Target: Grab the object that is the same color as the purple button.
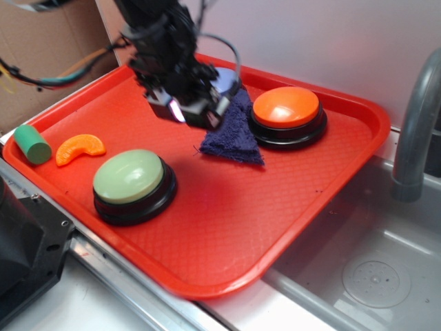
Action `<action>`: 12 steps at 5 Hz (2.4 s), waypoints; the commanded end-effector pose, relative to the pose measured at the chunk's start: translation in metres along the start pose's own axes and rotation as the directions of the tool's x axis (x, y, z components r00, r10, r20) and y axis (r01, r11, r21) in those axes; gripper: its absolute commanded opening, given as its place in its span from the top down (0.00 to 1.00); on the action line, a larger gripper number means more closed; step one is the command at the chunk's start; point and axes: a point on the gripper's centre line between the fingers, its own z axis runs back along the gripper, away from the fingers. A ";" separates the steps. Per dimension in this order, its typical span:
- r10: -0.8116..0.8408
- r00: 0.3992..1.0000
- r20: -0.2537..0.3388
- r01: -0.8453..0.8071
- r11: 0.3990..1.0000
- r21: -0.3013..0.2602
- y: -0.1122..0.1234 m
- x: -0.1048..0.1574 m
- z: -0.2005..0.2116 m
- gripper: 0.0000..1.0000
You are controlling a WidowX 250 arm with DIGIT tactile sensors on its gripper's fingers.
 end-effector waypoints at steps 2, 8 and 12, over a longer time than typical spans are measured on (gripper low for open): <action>-0.012 0.999 0.051 0.013 1.000 -0.021 -0.009 0.036 -0.009 0.00; -0.081 0.983 -0.165 0.088 0.995 0.040 0.026 -0.012 -0.006 1.00; -0.251 0.959 -0.135 0.266 0.958 0.109 0.077 -0.001 0.141 1.00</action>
